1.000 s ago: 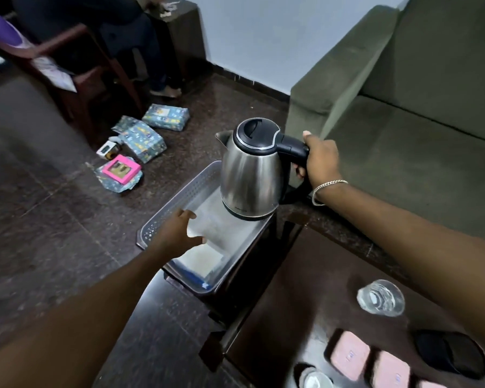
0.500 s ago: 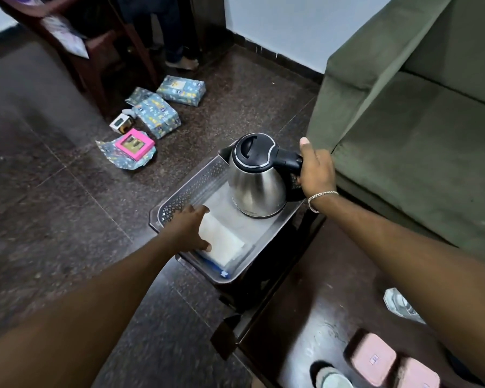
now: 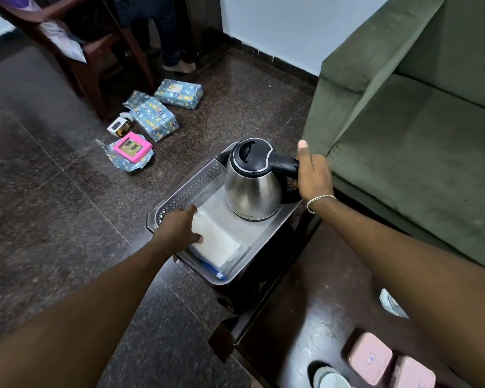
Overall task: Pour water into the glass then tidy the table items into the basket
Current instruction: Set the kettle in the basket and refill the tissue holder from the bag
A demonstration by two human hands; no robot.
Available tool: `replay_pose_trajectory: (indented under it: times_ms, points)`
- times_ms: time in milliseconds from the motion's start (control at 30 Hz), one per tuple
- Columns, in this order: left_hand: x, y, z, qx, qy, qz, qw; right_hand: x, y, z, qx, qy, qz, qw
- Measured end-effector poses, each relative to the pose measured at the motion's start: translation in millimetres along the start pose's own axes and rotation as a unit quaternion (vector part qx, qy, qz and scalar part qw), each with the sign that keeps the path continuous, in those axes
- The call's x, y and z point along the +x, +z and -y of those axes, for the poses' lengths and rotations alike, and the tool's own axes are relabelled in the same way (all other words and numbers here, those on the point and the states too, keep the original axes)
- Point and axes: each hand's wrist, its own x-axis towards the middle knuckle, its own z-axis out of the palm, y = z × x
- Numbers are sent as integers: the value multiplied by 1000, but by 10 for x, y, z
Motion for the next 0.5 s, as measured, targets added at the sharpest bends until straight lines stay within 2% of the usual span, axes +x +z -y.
replay_pose_trajectory:
  times_ms: [167,300,400,467,500]
  points:
    - [21,5,24,-86,-45,-52,994,-1,-38,-35,-28,19,9,999]
    - [-13,-62,4,-124,-83,-49,988,-193,-167,-22,-99,24,-25,994]
    - [-25,-180,-26,-132,-86,-35,987,-456,-228,81,-150,-70,-89,982]
    - [-44,-254,-50,-158,-77,-41,984,-708,-201,175,-160,-165,-62,971]
    - [-68,-297,-81,-181,-76,-41,980,-847,-158,207,-157,-200,-15,967]
